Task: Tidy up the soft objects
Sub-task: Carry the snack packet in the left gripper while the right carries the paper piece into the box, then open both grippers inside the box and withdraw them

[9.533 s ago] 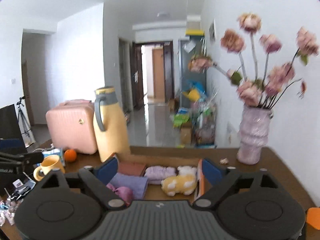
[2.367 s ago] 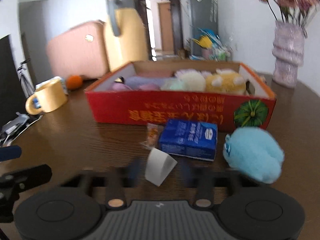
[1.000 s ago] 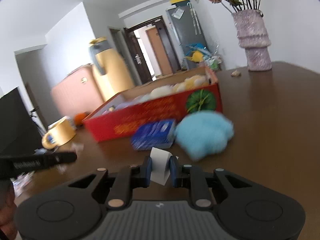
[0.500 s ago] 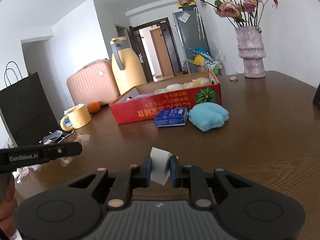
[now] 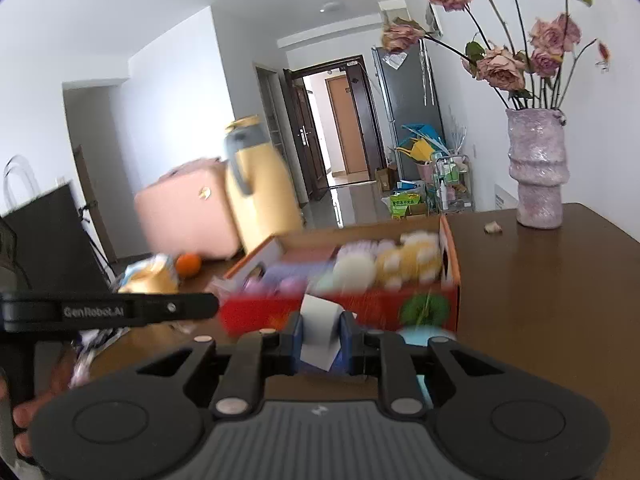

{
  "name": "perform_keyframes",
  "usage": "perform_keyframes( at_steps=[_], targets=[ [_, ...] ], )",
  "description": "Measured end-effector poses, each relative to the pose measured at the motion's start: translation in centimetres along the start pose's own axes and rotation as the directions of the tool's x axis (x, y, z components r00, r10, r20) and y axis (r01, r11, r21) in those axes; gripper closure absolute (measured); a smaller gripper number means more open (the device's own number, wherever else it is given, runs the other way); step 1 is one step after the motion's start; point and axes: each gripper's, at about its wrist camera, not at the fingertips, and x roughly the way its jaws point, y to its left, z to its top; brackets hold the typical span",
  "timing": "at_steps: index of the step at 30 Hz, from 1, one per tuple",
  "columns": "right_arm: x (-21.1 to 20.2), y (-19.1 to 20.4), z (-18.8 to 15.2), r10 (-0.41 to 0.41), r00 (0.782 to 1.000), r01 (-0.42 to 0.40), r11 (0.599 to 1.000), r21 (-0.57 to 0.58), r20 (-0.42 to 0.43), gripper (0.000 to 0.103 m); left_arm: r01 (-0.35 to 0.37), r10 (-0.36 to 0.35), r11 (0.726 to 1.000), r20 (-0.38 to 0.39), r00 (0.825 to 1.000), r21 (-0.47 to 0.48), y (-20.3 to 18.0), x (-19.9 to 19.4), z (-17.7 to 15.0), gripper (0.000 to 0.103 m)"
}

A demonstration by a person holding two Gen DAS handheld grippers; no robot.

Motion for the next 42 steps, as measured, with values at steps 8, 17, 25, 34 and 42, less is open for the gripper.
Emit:
perform_keyframes(
  at_steps=[8, 17, 25, 34, 42],
  targets=[
    [14.4, -6.6, 8.0, 0.002, 0.989, 0.022, 0.987, 0.158, -0.150, 0.084, -0.073, 0.067, 0.997, -0.156, 0.985, -0.030, 2.7, 13.2, 3.5, 0.090],
    [25.0, -8.0, 6.6, 0.010, 0.952, 0.048, 0.982, 0.182, -0.306, 0.065, -0.073, 0.074, 0.997, -0.170, 0.983, 0.013, 4.4, 16.2, 2.1, 0.065],
    [24.4, -7.8, 7.1, 0.005, 0.961, 0.044, 0.984, 0.174, -0.275, 0.061, -0.125, 0.127, 0.992, -0.128, 0.984, 0.027, 3.8, 13.6, 3.3, 0.046],
    [15.3, -5.9, 10.1, -0.104, 0.977, 0.109, 0.994, 0.015, -0.189, 0.056, -0.241, 0.244, 0.967, -0.019, 0.970, 0.086, 2.5, 4.6, 3.4, 0.029],
    [2.9, -3.2, 8.6, -0.177, 0.983, 0.168, 0.975, -0.143, -0.054, 0.038, -0.330, 0.306, 0.932, 0.160, 0.938, 0.153, 0.2, -7.2, -0.4, 0.017]
  ],
)
